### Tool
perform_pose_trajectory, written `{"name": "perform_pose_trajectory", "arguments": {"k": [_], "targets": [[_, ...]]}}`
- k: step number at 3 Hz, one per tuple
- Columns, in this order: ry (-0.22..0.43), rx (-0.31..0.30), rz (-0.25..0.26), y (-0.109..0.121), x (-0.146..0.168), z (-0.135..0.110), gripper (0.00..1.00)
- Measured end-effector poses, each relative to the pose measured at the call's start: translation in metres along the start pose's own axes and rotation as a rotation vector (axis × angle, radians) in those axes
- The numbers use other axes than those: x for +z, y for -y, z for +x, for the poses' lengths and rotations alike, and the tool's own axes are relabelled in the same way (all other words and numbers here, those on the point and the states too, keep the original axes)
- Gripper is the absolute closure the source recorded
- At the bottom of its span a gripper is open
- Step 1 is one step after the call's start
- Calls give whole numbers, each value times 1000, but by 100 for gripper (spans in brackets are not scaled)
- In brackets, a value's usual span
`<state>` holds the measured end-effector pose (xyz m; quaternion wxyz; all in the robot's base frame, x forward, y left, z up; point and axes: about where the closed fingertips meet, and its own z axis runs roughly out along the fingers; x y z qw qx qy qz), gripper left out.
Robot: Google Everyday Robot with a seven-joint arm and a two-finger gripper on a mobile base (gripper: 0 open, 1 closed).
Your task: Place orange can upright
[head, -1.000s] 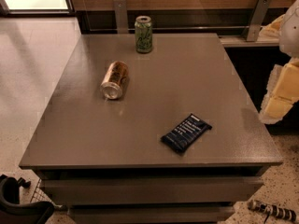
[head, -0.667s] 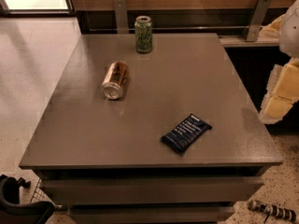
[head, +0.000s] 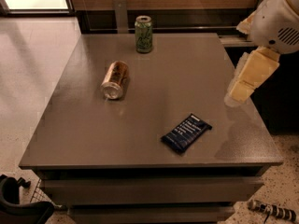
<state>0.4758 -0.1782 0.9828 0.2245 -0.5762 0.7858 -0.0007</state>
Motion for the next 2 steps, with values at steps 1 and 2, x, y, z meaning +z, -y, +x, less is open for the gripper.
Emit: {"name": "perform_pose_trajectory", "arguments": {"k": [1,2], "targets": [[131,200,-59,32,23,-35,0],[190,396,-110,54,40,-51,0]]}}
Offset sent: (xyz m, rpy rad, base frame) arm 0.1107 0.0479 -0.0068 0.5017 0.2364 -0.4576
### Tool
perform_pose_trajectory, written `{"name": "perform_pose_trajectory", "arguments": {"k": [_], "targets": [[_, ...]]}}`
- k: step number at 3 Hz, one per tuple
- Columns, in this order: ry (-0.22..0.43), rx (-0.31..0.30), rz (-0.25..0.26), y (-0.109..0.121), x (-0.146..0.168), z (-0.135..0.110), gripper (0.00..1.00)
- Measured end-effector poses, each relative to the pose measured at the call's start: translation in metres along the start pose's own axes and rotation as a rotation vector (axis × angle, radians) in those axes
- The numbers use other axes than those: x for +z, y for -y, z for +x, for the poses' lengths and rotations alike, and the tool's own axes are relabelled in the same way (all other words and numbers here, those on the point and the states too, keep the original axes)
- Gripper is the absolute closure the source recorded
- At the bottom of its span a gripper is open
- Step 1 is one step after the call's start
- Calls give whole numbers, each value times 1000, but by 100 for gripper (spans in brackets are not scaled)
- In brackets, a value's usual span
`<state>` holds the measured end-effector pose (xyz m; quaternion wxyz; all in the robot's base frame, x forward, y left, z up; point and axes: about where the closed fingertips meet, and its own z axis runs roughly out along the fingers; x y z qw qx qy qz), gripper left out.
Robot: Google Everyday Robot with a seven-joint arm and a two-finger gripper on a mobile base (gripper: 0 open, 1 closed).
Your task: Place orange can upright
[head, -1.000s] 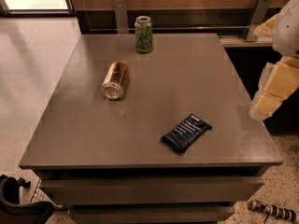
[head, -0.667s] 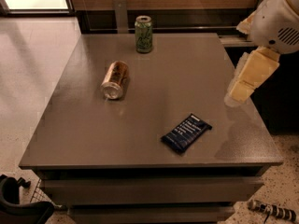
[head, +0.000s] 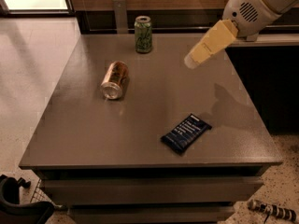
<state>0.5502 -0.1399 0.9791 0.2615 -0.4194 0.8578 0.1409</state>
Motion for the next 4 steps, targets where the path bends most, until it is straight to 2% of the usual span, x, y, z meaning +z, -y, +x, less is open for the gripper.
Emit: {"name": "perform_pose_trajectory", "arguments": {"k": [1,2,3,4], "targets": [[-16,231,9,16,27,-9,0],[-86,360,46,19,39,-11,0],[-187,471,115,20,49,-24,0],[-203,505,124,17,53,-29,0]]}}
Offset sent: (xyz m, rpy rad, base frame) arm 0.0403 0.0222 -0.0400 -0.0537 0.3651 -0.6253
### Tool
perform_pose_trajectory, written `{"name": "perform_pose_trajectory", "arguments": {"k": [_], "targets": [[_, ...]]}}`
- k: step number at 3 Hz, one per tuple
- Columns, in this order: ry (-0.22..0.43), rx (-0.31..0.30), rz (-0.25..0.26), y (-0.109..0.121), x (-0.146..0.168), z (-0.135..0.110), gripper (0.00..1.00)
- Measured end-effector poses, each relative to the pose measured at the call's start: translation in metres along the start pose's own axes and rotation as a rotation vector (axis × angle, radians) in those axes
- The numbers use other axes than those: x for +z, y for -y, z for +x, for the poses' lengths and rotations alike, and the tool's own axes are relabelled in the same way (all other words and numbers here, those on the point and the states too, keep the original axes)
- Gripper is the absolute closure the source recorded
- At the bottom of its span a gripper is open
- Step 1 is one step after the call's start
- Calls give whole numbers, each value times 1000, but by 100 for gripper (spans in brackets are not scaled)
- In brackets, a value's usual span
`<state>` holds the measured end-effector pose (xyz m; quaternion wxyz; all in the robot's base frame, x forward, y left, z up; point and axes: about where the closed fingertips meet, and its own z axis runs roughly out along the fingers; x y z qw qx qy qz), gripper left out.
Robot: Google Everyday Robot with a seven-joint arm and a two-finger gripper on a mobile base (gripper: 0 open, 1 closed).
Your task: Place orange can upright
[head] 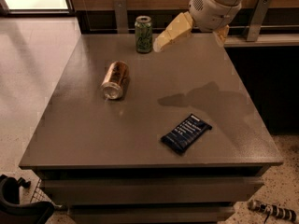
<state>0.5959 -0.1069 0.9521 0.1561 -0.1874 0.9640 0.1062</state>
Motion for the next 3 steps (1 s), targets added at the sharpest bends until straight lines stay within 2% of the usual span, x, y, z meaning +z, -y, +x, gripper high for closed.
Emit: {"name": "perform_pose_trajectory", "arguments": {"k": [1,2,3], "targets": [[0,0,0,0,0,0,0],[-15,39,-28,-9,7,-9,0],[-52,110,-47,-28,22,-26,0]]}}
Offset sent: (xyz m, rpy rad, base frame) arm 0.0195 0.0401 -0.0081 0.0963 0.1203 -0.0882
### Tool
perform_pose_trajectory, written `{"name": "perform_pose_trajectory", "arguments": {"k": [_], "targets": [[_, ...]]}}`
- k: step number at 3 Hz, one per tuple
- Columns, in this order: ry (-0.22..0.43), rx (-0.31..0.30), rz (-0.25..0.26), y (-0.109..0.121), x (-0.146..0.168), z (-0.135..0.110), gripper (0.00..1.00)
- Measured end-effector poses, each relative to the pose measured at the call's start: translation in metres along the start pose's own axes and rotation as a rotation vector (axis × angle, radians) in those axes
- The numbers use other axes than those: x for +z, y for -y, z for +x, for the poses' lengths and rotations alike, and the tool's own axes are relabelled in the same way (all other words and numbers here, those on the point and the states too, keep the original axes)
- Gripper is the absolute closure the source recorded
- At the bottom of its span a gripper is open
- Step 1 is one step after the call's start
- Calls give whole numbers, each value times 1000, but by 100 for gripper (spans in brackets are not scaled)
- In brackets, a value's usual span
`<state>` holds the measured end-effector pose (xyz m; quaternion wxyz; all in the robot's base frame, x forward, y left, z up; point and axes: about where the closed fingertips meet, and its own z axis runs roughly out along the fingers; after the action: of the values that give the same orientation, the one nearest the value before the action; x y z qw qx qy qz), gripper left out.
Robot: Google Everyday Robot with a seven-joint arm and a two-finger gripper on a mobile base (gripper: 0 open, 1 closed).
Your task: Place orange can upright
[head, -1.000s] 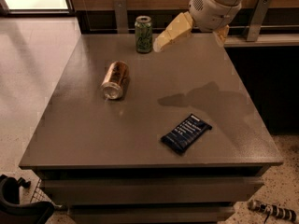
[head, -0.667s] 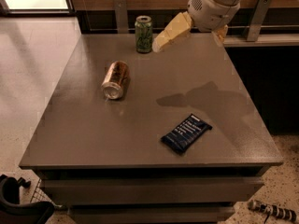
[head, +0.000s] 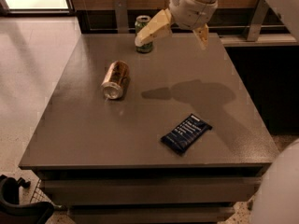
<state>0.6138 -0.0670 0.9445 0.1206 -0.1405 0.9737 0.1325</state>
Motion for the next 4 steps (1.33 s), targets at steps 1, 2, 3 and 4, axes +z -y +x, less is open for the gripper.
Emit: {"name": "perform_pose_trajectory", "arguments": {"k": [1,2,3,4], "targets": [[-33,66,-3,-21,15,-14,0],[-57,112,22,-43,30,-20,0],[-89,135,23,-64,53,-16,0],[-131,147,-9,-73,87,-11,0]]}}
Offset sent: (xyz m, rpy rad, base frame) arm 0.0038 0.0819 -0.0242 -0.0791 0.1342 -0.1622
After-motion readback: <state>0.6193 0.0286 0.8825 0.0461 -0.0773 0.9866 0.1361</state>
